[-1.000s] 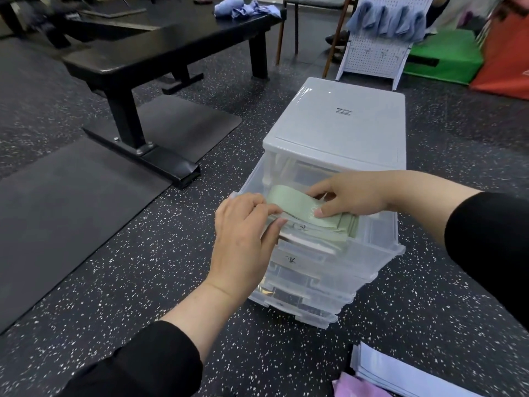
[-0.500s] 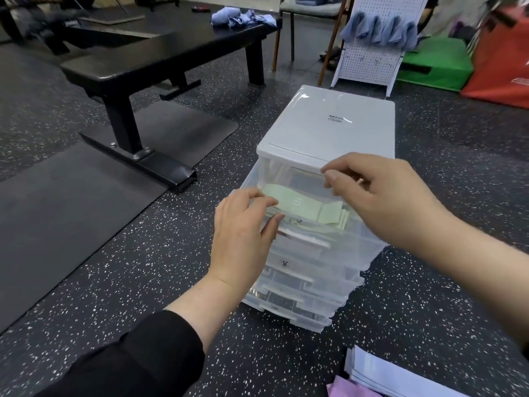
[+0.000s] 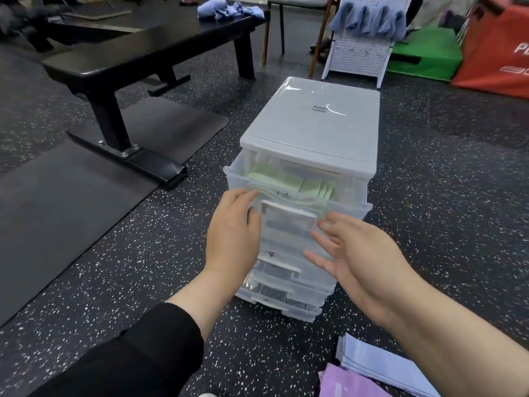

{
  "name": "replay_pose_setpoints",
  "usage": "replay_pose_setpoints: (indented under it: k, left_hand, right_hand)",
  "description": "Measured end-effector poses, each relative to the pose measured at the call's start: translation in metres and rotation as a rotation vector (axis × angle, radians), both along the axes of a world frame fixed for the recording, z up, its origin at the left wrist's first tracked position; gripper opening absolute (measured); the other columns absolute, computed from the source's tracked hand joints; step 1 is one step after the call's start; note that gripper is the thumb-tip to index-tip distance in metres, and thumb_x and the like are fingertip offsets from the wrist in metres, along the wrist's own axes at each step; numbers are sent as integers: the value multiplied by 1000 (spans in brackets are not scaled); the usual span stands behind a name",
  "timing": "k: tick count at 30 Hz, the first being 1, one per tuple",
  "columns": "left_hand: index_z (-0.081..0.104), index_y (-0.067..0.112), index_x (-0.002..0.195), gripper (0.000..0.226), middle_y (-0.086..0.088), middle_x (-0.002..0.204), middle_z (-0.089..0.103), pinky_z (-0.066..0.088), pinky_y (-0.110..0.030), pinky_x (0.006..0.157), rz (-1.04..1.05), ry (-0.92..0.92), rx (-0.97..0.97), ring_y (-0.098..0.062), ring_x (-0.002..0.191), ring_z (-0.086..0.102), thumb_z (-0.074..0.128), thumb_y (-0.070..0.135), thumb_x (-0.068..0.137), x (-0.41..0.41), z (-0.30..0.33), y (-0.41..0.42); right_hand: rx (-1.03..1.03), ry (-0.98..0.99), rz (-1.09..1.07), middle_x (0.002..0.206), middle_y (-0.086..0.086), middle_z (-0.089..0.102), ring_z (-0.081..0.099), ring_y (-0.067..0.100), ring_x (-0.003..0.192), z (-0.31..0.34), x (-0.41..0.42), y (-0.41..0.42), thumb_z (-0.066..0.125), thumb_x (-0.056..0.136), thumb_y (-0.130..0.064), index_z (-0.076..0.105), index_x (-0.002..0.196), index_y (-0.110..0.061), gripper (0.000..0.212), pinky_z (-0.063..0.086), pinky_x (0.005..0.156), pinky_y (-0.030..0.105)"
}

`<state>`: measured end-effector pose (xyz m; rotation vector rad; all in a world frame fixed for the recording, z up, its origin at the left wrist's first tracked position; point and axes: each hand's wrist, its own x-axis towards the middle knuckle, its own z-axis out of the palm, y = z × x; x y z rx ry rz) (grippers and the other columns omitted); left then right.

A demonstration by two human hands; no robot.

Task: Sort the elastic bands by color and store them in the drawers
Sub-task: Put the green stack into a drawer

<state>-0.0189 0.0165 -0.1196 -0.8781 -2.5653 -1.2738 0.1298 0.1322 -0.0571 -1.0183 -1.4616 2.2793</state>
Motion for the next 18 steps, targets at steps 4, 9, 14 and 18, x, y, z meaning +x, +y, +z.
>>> replay_pose_setpoints:
  k: [4, 9, 14, 18]
  left_hand:
    - [47, 17, 151, 52, 8, 154, 43, 22, -10, 107, -82, -126, -60, -3, 138, 38, 44, 5, 100, -4, 4, 6]
    - [24, 27, 161, 68, 13, 168, 19, 17, -9, 108, -207, -306, -135, -5, 150, 24, 38, 2, 100, -14, 14, 21]
    - [20, 30, 162, 69, -4, 164, 34, 45, -32, 97, -206, -372, -168, -32, 132, 52, 35, 2, 101, -25, 26, 33]
    - [21, 32, 162, 67, -1, 163, 35, 53, -36, 86, -212, -390, -165, -31, 118, 61, 34, 7, 101, -31, 29, 36]
  right_hand:
    - [3, 24, -35, 108, 5, 59, 54, 24, 128, 2, -14, 7, 47, 100, 2, 30, 127, 16, 34, 55, 96, 53]
    - [-79, 33, -76, 127, 24, 52, 54, 28, 129, 2, -34, 24, 48, 98, 3, 58, 89, 3, 14, 58, 90, 55]
    - [-123, 89, -122, 146, 14, 41, 53, 32, 129, -5, -48, 43, 49, 98, 1, 52, 108, -7, 13, 59, 85, 56]
    - [-128, 79, -120, 149, 20, 39, 56, 34, 123, -6, -53, 51, 48, 98, 0, 45, 126, -5, 29, 60, 83, 53]
